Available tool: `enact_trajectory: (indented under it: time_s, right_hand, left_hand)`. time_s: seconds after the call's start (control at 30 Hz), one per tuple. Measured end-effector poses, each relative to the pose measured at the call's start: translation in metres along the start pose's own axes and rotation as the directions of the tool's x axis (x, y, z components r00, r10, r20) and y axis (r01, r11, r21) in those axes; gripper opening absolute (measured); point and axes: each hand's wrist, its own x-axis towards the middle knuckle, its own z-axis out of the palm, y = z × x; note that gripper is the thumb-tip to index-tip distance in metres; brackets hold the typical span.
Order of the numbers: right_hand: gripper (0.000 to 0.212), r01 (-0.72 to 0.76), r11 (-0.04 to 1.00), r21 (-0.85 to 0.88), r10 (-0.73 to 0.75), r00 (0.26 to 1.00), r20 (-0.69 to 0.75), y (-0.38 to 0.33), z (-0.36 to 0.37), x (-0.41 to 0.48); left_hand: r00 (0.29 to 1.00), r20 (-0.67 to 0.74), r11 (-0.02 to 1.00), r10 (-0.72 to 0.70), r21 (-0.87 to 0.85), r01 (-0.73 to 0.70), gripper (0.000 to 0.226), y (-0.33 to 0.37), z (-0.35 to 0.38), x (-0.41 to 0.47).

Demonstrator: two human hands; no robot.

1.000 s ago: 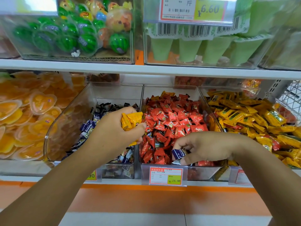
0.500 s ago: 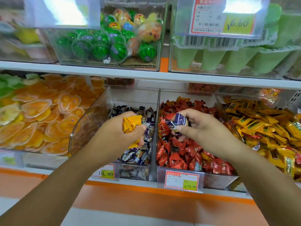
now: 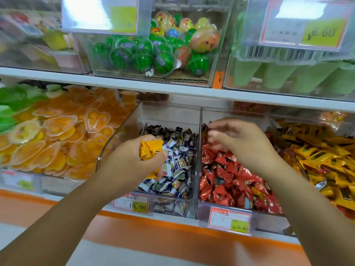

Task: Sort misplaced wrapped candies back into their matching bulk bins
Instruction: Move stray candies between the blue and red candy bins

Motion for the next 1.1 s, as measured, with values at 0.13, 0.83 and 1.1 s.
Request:
enact_trajectory:
  time_s: [0.13,0.83,1.1]
  right_hand:
    - [0.019,0.102,0.872,-0.479,0.052,0.953,0.298,0.022,-0.005,-0.016]
    - [0.038,0.218,0.6,-0.77,0.012,0.96,0.281,0.064,0.01,-0.007]
    - [0.038,0.229,0.523,-0.821,-0.021,0.966,0.256,0.065,0.023,-0.007]
  left_hand:
    - [0.998,0.055,0.998,0.006,0.069,-0.01,0.025,-0.002,0.009,0.005]
    - [0.991,0.132,0.995,-0.005,0.097,-0.008,0.023,0.006,0.041,0.016]
    - [0.986,0.164,0.995,-0.021,0.102,0.004,0.021,0.004,0.044,0.018]
